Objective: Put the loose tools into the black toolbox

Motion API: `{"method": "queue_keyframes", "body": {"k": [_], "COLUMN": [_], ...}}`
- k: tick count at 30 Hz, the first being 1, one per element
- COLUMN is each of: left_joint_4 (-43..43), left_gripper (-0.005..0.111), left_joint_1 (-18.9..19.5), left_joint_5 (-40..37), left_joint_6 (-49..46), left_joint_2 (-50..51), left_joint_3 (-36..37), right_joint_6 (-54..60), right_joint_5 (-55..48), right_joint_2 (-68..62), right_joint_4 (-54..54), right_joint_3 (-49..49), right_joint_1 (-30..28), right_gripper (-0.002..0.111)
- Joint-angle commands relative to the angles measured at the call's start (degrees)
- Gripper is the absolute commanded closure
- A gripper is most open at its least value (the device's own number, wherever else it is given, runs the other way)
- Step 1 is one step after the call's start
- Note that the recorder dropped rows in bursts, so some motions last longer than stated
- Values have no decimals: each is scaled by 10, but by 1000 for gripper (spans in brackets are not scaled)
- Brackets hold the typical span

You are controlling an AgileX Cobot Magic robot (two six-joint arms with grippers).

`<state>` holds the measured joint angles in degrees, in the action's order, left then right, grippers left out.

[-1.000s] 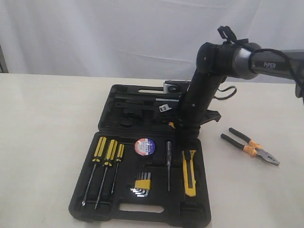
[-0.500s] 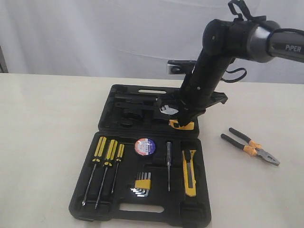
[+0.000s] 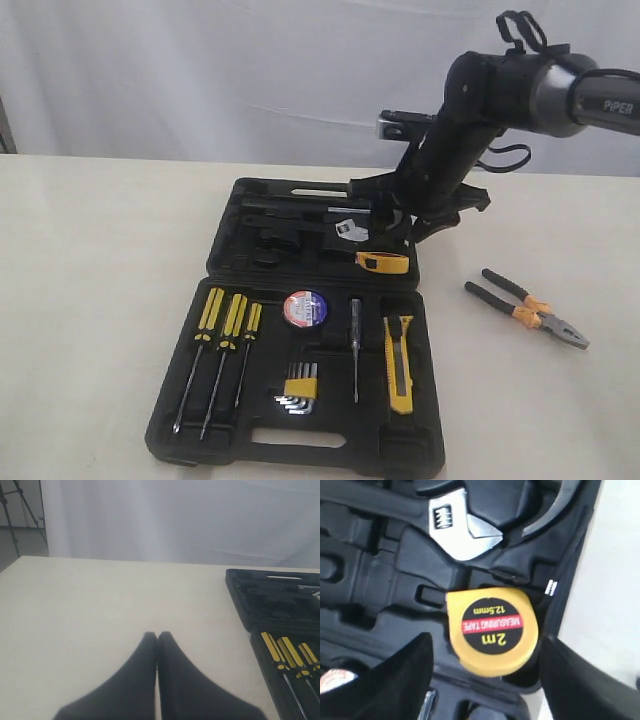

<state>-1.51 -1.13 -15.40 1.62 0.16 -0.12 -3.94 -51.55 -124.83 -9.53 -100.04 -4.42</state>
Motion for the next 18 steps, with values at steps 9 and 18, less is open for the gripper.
{"method": "queue_keyframes", "body": {"k": [9,18], "left_joint_4": [1,1], "left_gripper": [107,107], "left_joint_1": [-1,-1], "left_joint_5": [1,1], "left_joint_6": [1,1], "left_joint_2": [-2,-2], "left_joint_3": [1,1], "right_joint_6": [54,82], "right_joint_5": [-31,-54], "right_joint_2": [-71,-95], "right_joint_4": [0,0], "right_joint_3": [-78,-79], "right_joint_1": [-3,-3], "right_gripper": [49,49]}}
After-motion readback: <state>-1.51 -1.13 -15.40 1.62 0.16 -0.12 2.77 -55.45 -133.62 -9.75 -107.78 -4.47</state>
